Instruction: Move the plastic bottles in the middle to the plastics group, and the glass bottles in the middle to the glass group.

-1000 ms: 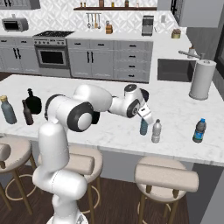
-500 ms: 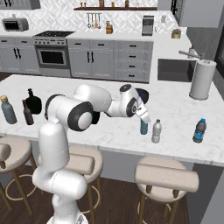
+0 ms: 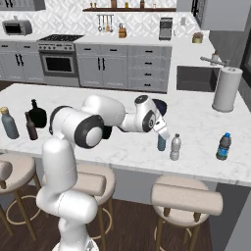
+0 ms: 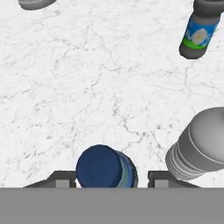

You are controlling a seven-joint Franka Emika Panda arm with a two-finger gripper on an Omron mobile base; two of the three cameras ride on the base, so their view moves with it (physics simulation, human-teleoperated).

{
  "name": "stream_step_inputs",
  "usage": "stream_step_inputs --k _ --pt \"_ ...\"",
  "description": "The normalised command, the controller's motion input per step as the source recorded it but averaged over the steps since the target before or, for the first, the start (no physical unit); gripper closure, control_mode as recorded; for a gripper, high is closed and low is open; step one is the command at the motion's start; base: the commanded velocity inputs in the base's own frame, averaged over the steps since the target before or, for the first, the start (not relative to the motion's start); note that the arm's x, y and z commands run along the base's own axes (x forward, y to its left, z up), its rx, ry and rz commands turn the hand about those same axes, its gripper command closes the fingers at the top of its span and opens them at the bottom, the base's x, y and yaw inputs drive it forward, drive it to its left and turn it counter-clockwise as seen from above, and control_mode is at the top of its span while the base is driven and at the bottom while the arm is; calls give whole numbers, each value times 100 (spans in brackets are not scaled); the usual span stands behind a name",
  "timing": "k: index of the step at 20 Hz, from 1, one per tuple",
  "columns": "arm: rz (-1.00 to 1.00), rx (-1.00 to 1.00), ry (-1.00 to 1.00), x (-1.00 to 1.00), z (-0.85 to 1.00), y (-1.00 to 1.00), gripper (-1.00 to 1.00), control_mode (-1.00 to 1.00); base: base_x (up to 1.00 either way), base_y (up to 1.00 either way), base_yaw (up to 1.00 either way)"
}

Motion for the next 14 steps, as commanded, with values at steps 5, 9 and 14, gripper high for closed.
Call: stream_step_inputs --k 5,9,14 --pt "0 0 -3 -3 18 2 -100 -100 0 0 0" --pt "0 0 -1 -4 40 18 -100 -100 0 0 0" --pt "22 0 1 -45 48 28 -100 -100 0 0 0"
